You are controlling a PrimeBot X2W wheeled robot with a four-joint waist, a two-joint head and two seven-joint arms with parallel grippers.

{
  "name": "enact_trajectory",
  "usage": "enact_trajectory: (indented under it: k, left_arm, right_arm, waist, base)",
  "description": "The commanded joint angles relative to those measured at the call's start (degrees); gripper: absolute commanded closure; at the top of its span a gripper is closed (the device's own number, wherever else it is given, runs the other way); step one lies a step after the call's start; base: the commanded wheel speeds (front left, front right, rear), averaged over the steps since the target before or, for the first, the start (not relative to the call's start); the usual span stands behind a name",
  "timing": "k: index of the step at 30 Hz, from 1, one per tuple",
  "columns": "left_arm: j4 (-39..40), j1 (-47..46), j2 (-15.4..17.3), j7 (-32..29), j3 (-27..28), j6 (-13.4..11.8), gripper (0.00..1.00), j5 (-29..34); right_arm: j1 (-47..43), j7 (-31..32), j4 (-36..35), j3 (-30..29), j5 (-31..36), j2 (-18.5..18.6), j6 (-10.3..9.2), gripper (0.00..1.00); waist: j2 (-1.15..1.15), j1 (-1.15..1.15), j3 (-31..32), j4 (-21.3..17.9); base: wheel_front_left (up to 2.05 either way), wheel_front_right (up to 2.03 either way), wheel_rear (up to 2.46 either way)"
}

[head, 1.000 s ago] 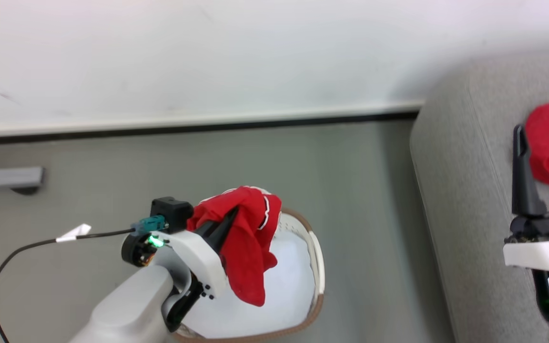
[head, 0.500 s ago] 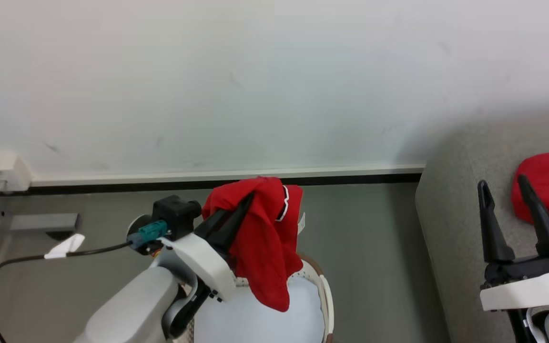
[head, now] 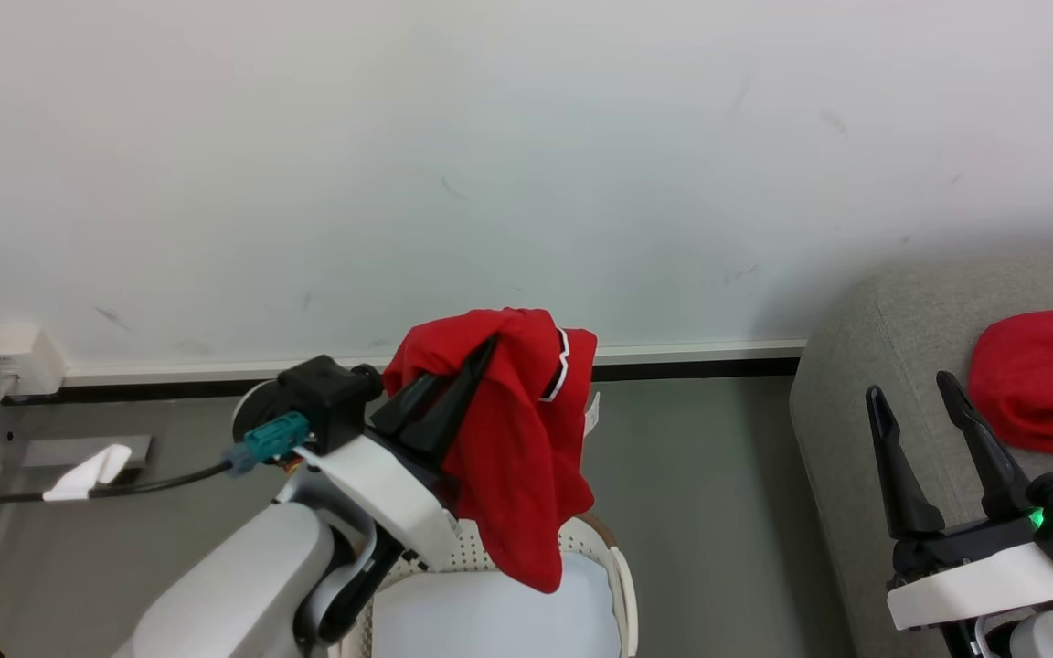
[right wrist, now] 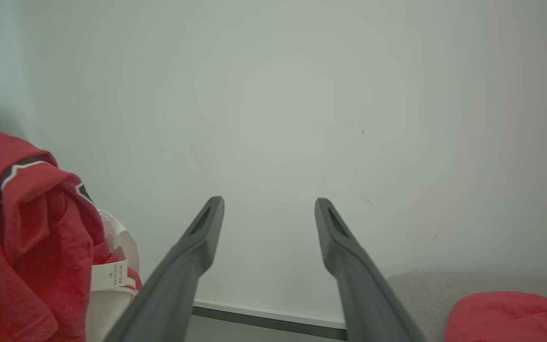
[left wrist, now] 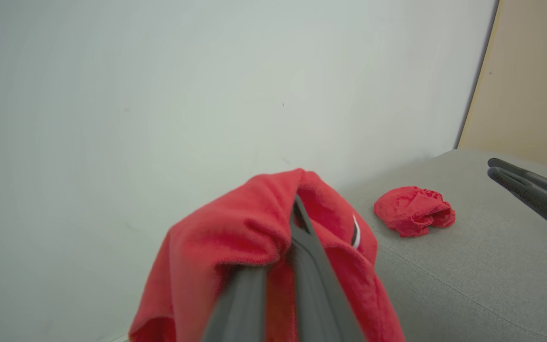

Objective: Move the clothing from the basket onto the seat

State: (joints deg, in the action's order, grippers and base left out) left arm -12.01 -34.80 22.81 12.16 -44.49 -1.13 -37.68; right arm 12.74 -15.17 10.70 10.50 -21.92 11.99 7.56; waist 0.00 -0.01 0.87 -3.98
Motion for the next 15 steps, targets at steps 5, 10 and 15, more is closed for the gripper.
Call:
enact_trajectory:
  k: [5,10,15]
  left_arm:
    - [2.69,1.16,0.99,-0.81,0.01,-1.00,1.00,-0.52]
    - [3.22,1.25,0.86,-0.98,-0.33,-1.18,1.00,-0.62]
    - [3.51,1.11,0.38,-1.13,-1.08,-0.90,1.00,-0.58]
  right_arm:
    - [0.59,0.05,0.46,1.98,-0.86,0.68,-0.14,0.00]
    - [1.40,0.05,0.79,6.03,-1.55,1.71,-0.14,0.00]
    - [3.49,0.05,1.75,14.23,-3.23,3.30,-0.14,0.00]
  waist:
    - [0.00,0.01,-0.43,0.44]
    - [0.00,0.01,-0.72,0.89]
    - [0.00,0.01,-0.98,1.48]
  base:
    - [0.00,0.00,0.00]
    - [0.00,0.00,0.00]
    - [0.00,0.00,0.00]
